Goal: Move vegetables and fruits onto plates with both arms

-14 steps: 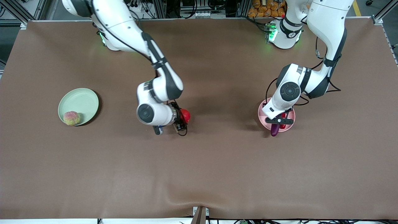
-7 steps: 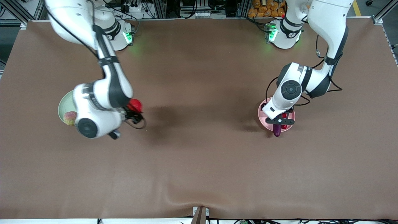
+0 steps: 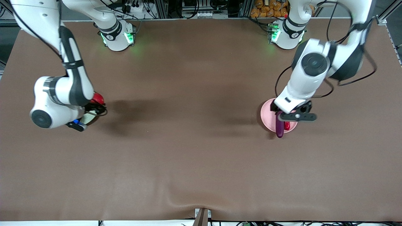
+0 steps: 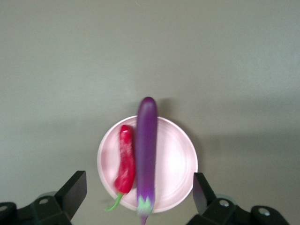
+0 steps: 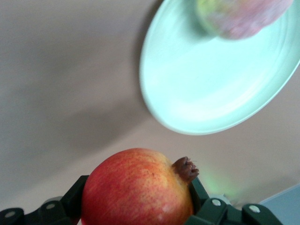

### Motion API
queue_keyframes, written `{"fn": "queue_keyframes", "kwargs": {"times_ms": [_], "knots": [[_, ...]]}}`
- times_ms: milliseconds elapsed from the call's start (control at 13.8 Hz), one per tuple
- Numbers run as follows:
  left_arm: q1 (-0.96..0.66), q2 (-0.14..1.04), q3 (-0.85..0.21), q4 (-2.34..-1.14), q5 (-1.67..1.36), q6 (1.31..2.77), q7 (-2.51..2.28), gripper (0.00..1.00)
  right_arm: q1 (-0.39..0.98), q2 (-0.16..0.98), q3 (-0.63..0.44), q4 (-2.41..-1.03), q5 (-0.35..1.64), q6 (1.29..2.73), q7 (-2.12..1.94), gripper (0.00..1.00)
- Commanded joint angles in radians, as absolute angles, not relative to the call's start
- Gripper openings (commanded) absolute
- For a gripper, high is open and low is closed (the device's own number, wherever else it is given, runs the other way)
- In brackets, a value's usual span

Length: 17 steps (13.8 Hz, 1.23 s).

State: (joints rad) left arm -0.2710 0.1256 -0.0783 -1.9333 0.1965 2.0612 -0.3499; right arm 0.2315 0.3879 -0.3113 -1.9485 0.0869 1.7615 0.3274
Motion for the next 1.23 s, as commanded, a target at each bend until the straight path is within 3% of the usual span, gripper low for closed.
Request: {"fn": "queue_keyframes", "kwargs": {"times_ms": [0, 72, 144, 433, 650, 939, 1155], "knots": [[-0.244, 0.133, -0.077, -1.809, 0.16, 1.909, -0.29, 1.0, 0.175, 0.339, -0.31, -2.022, 0.061, 1.815, 0.211, 0.0], [-0.198, 0.117, -0.083, -1.784, 0.144, 1.87, -0.249, 1.0, 0.166, 0.337, -0.313, -2.02, 0.061, 1.81, 0.195, 0.28], [-0.178, 0.1, -0.083, -1.772, 0.12, 1.844, -0.221, 1.0, 0.163, 0.341, -0.321, -2.019, 0.061, 1.81, 0.195, 0.99], [-0.127, -0.032, -0.089, -1.77, 0.115, 1.697, -0.177, 1.0, 0.173, 0.341, -0.316, -1.933, 0.08, 1.69, 0.21, 1.0], [-0.1, -0.069, -0.091, -1.723, 0.095, 1.62, -0.118, 1.0, 0.225, 0.354, -0.308, -1.641, 0.147, 1.447, 0.215, 1.0], [-0.041, -0.058, -0.132, -1.599, 0.048, 1.462, -0.12, 1.0, 0.232, 0.38, -0.267, -1.342, 0.147, 1.401, 0.196, 1.0], [-0.054, -0.058, -0.114, -1.562, 0.041, 1.433, -0.117, 1.0, 0.219, 0.371, -0.261, -1.162, 0.133, 1.289, 0.201, 1.0]]}}
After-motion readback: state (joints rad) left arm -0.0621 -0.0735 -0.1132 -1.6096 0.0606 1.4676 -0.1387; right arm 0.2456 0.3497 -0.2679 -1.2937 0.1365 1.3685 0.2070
